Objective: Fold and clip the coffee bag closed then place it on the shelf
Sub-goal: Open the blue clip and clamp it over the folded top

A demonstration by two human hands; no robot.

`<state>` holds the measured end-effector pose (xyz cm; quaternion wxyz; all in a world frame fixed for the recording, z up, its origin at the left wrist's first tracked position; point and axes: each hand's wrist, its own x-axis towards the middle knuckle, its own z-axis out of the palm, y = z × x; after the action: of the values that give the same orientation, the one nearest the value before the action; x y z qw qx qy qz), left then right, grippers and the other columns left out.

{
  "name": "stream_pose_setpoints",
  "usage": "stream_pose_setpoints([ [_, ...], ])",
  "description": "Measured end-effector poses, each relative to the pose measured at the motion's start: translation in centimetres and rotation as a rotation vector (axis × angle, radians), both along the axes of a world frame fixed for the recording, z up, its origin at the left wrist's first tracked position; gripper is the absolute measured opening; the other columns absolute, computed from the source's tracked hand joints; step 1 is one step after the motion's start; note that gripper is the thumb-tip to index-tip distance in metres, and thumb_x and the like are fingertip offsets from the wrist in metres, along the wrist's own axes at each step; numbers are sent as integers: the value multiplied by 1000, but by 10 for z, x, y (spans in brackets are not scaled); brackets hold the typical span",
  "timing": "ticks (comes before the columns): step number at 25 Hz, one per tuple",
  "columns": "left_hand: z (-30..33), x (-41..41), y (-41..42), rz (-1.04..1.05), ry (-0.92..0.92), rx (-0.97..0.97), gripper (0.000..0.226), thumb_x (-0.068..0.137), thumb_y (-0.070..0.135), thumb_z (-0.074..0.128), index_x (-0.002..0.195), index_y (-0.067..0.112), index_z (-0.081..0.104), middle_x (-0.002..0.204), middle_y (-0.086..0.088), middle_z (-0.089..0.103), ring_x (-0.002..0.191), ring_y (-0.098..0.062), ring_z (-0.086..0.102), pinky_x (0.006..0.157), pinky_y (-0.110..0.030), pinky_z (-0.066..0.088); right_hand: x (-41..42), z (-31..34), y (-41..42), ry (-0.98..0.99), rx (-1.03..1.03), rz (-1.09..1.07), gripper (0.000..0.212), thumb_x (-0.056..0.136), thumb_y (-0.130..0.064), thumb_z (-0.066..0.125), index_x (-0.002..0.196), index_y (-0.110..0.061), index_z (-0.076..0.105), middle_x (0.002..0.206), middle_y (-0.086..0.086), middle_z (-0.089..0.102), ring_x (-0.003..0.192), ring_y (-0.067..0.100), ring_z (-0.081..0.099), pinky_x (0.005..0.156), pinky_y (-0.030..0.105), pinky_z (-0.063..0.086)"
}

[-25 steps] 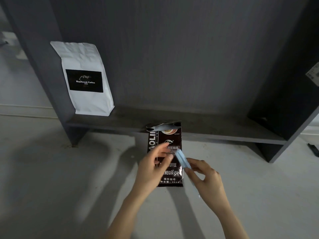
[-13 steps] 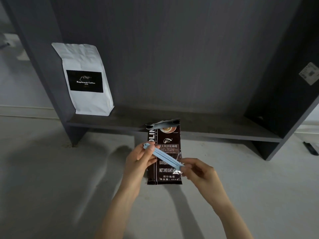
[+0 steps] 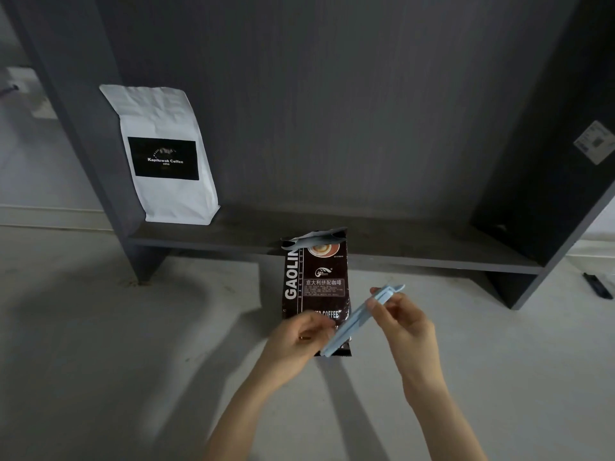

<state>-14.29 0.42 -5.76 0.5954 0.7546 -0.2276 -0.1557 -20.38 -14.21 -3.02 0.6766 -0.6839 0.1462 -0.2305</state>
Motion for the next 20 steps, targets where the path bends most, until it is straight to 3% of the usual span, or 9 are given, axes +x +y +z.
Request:
stream_pose_setpoints([
  [5, 21, -5, -7, 73, -161, -136, 19, 75, 30, 61, 92, 39, 60, 90, 14, 68, 88, 3, 62, 78, -8, 47, 0, -12, 9, 68, -515, 58, 16, 74, -10, 69, 84, -22, 68, 76, -5, 61, 73, 3, 59, 66, 2, 40],
  [7, 27, -8, -9, 85, -257, -97, 24, 74, 33, 61, 95, 43, 61, 90, 17, 68, 89, 4, 61, 78, -9, 46, 1, -15, 13, 45, -616, 85, 15, 73, -11, 70, 85, -19, 70, 76, 2, 60, 77, -2, 56, 63, 2, 38],
  [9, 27, -7, -10, 124, -315, -69, 20, 79, 26, 62, 92, 41, 65, 88, 23, 68, 88, 7, 62, 78, -9, 46, 1, -14, 15, 26, -652, 103, 16, 73, -11, 70, 88, -18, 71, 77, 5, 58, 81, 5, 54, 62, 3, 38],
  [11, 28, -6, -6, 178, -259, -114, 21, 81, 19, 62, 90, 38, 68, 77, 29, 69, 85, 7, 64, 75, -6, 47, 1, -13, 15, 9, -641, 115, 21, 74, -10, 70, 93, -17, 70, 77, 4, 57, 83, 13, 53, 62, 4, 38],
  [14, 28, -3, -4, 199, -65, -245, 19, 81, 14, 61, 96, 21, 69, 68, 27, 70, 82, 6, 65, 73, -5, 48, 1, -12, 17, -60, -634, 112, 22, 74, -13, 68, 96, -17, 70, 78, -4, 56, 78, 8, 56, 62, 3, 39],
  [17, 31, -4, -3, 220, -52, -286, 18, 82, 13, 59, 85, 27, 70, 68, 26, 71, 80, 6, 65, 70, -6, 49, 2, -12, 20, -110, -677, 77, 24, 75, -19, 61, 97, -15, 69, 79, -4, 54, 72, 7, 54, 62, 1, 37],
  [20, 32, -5, -4, 271, 55, -373, 21, 82, 10, 59, 75, 26, 70, 65, 19, 73, 75, 3, 67, 66, -8, 51, 5, -11, 23, -126, -738, 96, 25, 79, -25, 57, 99, -16, 67, 84, 1, 57, 71, 9, 54, 62, 10, 41],
])
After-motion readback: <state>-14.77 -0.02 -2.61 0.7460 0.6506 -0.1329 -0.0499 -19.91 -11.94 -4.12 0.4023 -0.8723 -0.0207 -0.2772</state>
